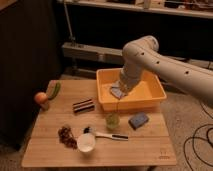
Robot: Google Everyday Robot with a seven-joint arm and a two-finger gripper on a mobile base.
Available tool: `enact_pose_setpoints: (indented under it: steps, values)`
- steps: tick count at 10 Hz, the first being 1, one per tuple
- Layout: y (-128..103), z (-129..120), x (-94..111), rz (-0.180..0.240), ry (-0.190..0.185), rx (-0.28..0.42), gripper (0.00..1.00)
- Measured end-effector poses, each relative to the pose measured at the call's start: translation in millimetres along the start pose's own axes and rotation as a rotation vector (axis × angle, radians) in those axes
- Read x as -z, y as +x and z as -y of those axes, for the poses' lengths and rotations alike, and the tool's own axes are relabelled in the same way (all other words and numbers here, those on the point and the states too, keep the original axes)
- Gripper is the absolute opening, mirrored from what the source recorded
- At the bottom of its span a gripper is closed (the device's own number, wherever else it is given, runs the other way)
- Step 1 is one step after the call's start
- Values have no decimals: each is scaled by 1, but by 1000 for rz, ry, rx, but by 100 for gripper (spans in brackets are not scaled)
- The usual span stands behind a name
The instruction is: Place fork in plastic cup
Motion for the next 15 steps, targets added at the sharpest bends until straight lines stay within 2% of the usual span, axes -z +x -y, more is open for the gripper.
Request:
enact_pose_setpoints:
  steps: [6,9,12,13,15]
  values:
    - [-17,-18,-18,16,-34,3,14]
    - [-23,-17,-28,27,-44,8,40]
    - [-24,-13,-40,22,-53,17,72]
    - [-26,-12,-42,14,-49,20,79]
    - [-29,-10,-39,-28,-3,42,80]
